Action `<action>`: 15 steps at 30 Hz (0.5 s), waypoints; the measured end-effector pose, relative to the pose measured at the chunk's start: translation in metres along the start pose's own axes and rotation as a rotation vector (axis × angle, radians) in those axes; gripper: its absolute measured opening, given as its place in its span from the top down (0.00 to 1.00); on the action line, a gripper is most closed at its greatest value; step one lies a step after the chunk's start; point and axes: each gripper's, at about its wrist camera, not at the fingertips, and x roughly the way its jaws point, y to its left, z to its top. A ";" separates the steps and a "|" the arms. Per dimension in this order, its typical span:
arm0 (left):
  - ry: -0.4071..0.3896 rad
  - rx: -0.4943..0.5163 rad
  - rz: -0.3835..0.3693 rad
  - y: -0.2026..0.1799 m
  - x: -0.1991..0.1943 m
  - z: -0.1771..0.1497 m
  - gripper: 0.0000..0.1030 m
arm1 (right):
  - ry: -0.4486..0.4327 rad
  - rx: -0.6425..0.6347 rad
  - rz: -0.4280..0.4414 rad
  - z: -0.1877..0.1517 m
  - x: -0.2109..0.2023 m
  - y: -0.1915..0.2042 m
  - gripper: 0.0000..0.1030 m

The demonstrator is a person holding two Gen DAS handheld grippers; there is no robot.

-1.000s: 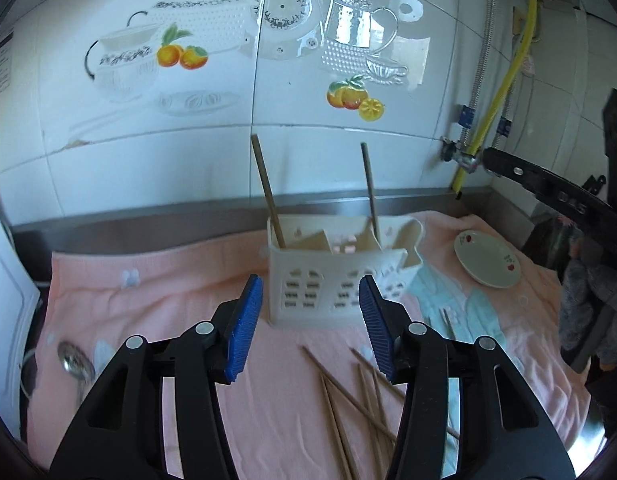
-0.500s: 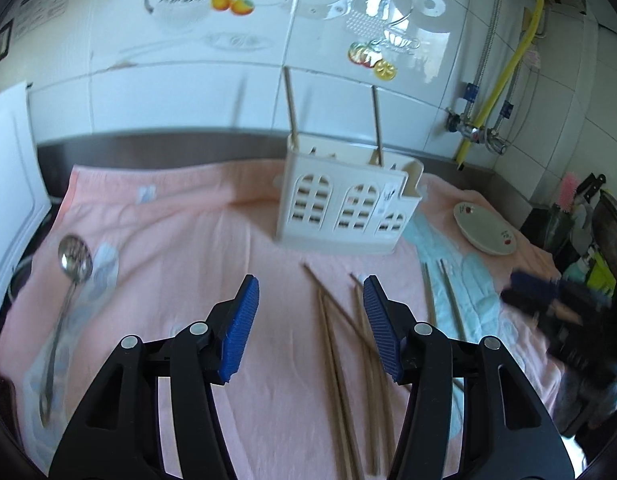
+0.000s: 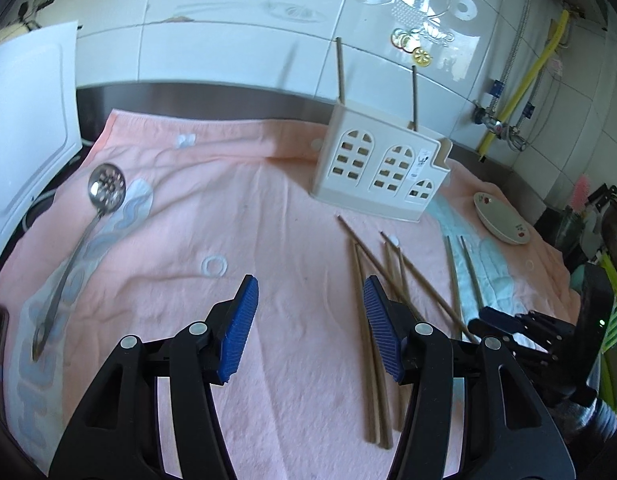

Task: Organize utensils
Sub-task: 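Move both tools back over the remaining chopsticks, then grasp a chopstick with the right tool while the left tool approaches another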

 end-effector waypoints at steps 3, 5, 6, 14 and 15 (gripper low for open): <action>0.013 -0.005 0.004 0.003 0.001 -0.006 0.47 | 0.020 0.003 0.002 0.002 0.010 -0.002 0.77; 0.022 -0.004 0.004 0.005 0.002 -0.010 0.47 | 0.032 0.000 -0.005 0.003 0.017 -0.002 0.77; 0.024 -0.002 0.006 0.005 0.002 -0.011 0.47 | 0.042 0.001 -0.007 0.003 0.020 -0.002 0.79; 0.052 -0.003 -0.013 0.000 0.005 -0.024 0.47 | 0.063 -0.021 -0.035 0.002 0.030 -0.001 0.86; 0.057 0.000 -0.020 -0.003 0.006 -0.026 0.47 | 0.064 -0.022 -0.036 0.002 0.031 -0.001 0.86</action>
